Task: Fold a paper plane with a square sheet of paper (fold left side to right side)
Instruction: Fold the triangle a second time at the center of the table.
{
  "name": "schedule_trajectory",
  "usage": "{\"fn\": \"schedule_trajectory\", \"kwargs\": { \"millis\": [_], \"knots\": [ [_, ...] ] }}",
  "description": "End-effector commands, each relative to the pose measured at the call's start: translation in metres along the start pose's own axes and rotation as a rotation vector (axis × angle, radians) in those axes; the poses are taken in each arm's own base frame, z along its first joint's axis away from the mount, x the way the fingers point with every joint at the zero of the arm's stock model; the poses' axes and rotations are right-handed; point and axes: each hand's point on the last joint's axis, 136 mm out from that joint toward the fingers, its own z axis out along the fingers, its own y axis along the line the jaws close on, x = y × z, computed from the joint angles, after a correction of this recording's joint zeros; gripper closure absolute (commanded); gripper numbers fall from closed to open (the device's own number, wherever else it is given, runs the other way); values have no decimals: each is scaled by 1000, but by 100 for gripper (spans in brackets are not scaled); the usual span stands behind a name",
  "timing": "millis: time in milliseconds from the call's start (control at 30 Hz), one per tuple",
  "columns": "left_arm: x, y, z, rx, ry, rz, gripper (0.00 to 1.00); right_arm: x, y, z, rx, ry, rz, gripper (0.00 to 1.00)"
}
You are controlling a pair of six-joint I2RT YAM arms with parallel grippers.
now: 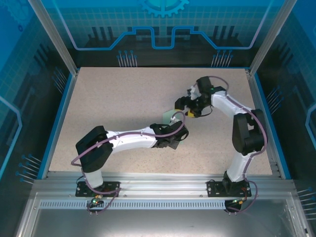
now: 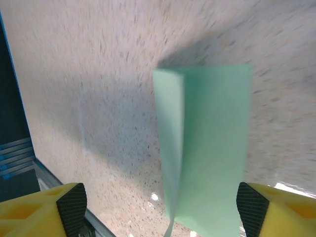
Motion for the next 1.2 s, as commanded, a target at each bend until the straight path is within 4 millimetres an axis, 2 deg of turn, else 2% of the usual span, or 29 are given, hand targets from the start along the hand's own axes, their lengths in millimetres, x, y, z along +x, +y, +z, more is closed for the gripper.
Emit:
{"fn": "schedule_trajectory", "kwargs": {
  "millis": [0, 100, 200, 333, 433, 567, 733, 1000, 1167],
  "knots": [
    [-7, -6, -10, 88, -23, -45, 100, -15, 3, -44, 3, -104, -24, 15],
    [-8, -7, -11, 136, -19, -63, 100, -9, -9, -63, -6, -152, -33, 18],
    [-8, -5, -11, 181, -8, -83, 100, 12, -16, -66, -21, -163, -47, 34],
    [-9, -6, -12, 254, -2, -113, 100, 53, -22, -44, -112, -118, -23, 59],
    [-10, -5, -13, 305, 1, -133, 100, 89, -30, -22, -120, -63, -35, 73],
    [-8, -1, -12, 344, 8, -151, 100, 120, -38, 1, -129, -26, -36, 88],
    [-6, 3, -10, 365, 14, -171, 100, 134, -42, 24, -104, 3, -59, 94],
    [-5, 11, -10, 367, 19, -186, 100, 137, -44, 51, -41, 59, -74, 97],
    [-3, 15, -8, 360, 26, -187, 100, 136, -53, 57, 14, 57, -68, 97]
  ]
}}
